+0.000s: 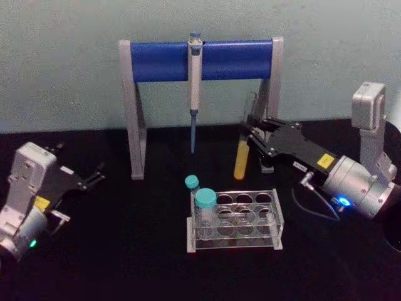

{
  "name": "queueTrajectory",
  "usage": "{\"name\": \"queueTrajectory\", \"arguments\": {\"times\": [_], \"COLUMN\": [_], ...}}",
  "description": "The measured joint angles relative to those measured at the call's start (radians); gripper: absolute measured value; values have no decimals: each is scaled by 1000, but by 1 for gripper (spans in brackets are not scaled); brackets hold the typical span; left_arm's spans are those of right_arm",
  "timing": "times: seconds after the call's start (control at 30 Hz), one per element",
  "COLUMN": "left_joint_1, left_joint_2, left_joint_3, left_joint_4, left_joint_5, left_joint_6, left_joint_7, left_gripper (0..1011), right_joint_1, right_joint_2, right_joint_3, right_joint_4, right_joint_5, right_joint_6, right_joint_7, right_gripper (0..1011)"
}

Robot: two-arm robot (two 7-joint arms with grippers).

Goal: Pick up the test tube from the test tube rack, shake it, then place it back into the test tube rack.

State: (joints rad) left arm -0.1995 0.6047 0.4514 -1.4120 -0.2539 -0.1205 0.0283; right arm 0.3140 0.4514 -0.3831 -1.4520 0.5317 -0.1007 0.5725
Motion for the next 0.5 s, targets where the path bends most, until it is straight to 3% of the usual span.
{"name": "queueTrajectory", "arguments": {"times": [0.23, 0.5], "left_joint_1": [0, 0], "left_joint_2": [0, 0], "left_joint_3": [0, 0], "left_joint_4": [0, 0], "left_joint_5": [0, 0], "left_joint_6": [0, 0], "left_joint_7": [0, 0], "left_gripper": [1009, 1009], "right_joint_1": [-24, -109], "right_joint_2": [20, 67], "right_joint_3": [21, 59], "right_joint_4": [-23, -114], "right_joint_5": [2, 3], "right_joint_6": [2, 16], "right_joint_7": [-22, -55], "right_gripper": [229, 229]}}
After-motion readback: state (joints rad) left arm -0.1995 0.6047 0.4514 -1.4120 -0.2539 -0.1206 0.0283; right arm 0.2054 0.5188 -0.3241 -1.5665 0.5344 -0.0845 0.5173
